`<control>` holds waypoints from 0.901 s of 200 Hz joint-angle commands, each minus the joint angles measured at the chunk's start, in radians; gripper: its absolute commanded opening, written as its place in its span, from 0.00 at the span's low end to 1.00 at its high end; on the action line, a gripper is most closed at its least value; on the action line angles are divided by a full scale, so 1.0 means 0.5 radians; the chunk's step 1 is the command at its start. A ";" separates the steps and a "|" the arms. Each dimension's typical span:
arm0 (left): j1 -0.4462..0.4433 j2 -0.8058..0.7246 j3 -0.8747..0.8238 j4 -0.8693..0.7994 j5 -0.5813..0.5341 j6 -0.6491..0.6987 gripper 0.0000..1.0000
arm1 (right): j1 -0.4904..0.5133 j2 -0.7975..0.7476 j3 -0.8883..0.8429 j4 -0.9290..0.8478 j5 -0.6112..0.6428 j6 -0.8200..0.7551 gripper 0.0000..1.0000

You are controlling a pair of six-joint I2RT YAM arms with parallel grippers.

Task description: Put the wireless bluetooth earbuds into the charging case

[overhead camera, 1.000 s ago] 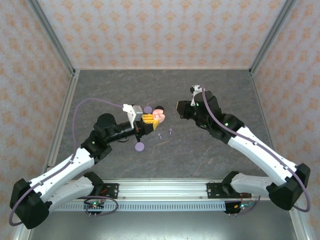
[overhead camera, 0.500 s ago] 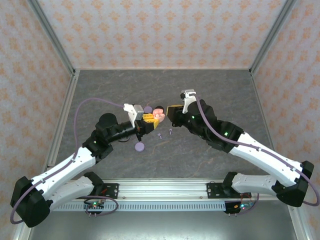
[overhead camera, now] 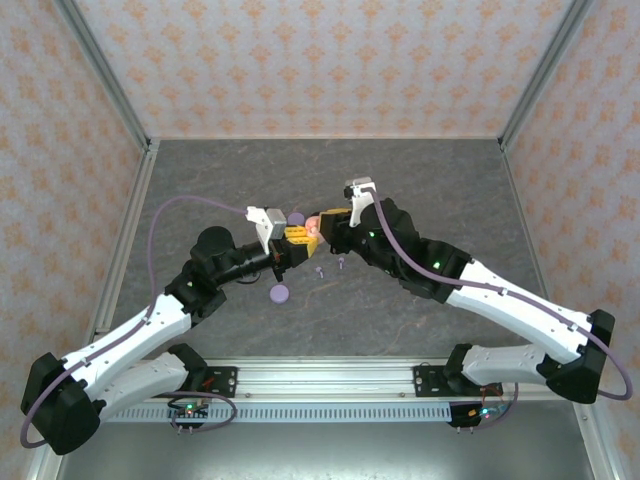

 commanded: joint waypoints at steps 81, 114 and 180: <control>-0.013 -0.041 -0.033 0.113 -0.070 -0.023 0.00 | 0.015 -0.007 0.041 -0.040 -0.068 -0.013 0.17; -0.013 -0.055 -0.033 0.115 -0.080 -0.023 0.00 | 0.013 -0.004 0.019 -0.038 -0.093 0.004 0.17; -0.014 -0.055 -0.033 0.129 -0.058 -0.026 0.00 | 0.015 0.013 0.017 -0.025 -0.035 -0.006 0.17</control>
